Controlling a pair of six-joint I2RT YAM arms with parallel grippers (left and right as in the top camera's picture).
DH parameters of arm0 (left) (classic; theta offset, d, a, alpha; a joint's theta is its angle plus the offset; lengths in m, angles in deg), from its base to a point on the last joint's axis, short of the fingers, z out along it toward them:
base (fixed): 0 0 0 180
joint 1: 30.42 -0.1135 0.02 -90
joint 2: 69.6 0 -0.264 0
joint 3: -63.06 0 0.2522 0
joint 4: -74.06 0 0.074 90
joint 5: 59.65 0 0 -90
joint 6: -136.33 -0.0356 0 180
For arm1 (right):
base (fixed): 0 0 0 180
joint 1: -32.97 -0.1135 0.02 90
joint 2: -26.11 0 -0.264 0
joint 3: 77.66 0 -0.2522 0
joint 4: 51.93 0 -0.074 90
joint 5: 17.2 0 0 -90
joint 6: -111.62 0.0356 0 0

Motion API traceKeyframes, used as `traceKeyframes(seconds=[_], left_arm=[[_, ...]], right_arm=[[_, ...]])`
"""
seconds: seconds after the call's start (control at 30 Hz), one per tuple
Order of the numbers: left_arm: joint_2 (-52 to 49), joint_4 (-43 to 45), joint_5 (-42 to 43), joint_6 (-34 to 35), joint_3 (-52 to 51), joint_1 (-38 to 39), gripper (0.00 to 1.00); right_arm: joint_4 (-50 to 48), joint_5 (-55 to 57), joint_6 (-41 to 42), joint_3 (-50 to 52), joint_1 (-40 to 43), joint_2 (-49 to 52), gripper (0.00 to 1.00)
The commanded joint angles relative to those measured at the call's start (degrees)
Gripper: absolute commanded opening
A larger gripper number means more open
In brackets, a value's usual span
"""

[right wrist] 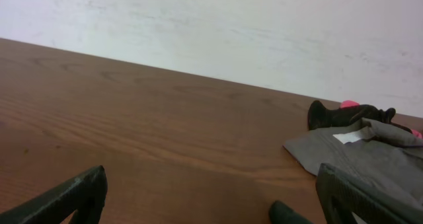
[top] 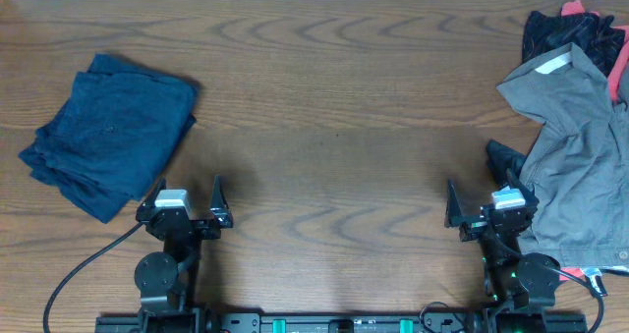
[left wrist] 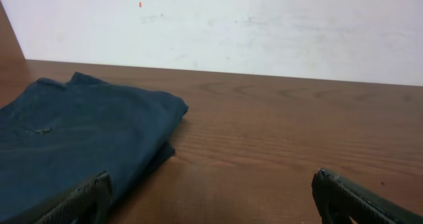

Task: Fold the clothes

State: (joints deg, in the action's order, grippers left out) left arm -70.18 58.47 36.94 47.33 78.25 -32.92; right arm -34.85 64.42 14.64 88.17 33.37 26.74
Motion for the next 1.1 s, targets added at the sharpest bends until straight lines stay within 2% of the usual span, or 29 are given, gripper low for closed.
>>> traceKeyframes(seconds=[0.0, 0.1, 0.2, 0.5, 0.77, 1.07], left_arm=[[0.35, -1.49, -0.22, -1.20, -1.20, -0.17, 0.98], [0.35, -0.48, -0.17, -1.14, -1.20, -0.17, 0.98], [0.35, -0.83, 0.63, 2.69, -1.20, -0.17, 0.98], [-5.44, -5.97, 2.89, 3.82, 4.31, -0.17, 0.98], [-23.80, -16.22, 3.06, 3.78, 18.82, -0.17, 0.98], [-43.23, -27.34, 3.06, 3.78, 36.83, -0.17, 0.98]], right_arm=[[0.07, -0.48, -0.76, 0.09, -0.96, -0.31, 0.99], [-0.24, -1.46, 1.77, 0.09, -0.96, -0.31, 0.99], [0.11, -1.55, 7.65, 0.09, -0.96, 0.00, 0.99], [2.23, 2.99, 8.24, -4.26, -0.96, 6.43, 0.99], [4.72, 4.57, 8.22, -17.18, -0.70, 25.75, 0.99], [17.05, 4.96, 8.13, -37.20, -0.68, 53.99, 0.99]])
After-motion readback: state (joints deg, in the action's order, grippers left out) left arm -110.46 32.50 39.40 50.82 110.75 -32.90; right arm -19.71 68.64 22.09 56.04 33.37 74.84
